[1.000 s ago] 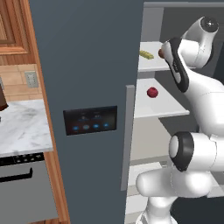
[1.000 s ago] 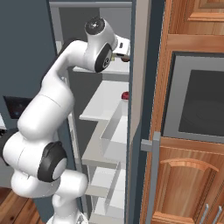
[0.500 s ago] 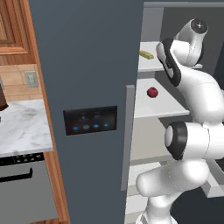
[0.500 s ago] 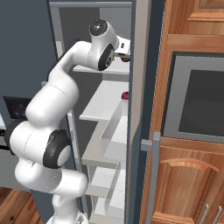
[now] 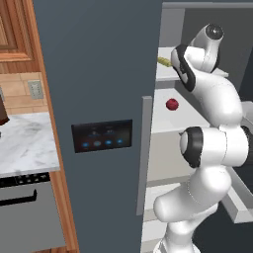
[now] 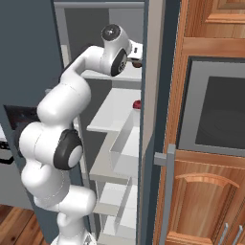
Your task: Pick the egg and butter from the fridge and place them by the bowl for mixing.
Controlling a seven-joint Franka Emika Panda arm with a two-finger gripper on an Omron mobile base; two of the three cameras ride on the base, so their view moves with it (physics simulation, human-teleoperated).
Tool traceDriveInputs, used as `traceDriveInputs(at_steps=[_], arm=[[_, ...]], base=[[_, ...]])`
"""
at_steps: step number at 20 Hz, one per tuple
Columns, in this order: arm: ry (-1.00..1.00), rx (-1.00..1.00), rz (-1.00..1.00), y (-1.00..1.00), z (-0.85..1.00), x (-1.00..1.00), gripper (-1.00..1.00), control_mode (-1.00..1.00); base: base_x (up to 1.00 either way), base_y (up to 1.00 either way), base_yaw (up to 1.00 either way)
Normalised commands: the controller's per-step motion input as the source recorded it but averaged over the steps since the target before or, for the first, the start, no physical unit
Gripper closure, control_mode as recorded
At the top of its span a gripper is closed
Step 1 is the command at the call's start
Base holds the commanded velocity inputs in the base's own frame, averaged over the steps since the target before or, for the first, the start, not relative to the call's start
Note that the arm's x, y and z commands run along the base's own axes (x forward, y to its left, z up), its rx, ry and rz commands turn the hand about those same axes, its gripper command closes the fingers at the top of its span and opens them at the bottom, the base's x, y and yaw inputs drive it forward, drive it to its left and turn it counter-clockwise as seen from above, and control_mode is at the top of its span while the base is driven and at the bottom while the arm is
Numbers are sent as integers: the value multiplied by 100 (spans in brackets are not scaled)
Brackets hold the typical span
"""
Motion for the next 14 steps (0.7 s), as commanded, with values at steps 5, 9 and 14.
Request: traceDriveInputs(at_steps=[5, 9, 14], arm=[[4, 0, 0, -3, -9, 38, -100, -100], [2, 0, 0, -17, -12, 32, -100, -100], [0, 0, 0, -19, -6, 30, -100, -100]], base=[[0, 0, 0], [0, 0, 0], [0, 0, 0]])
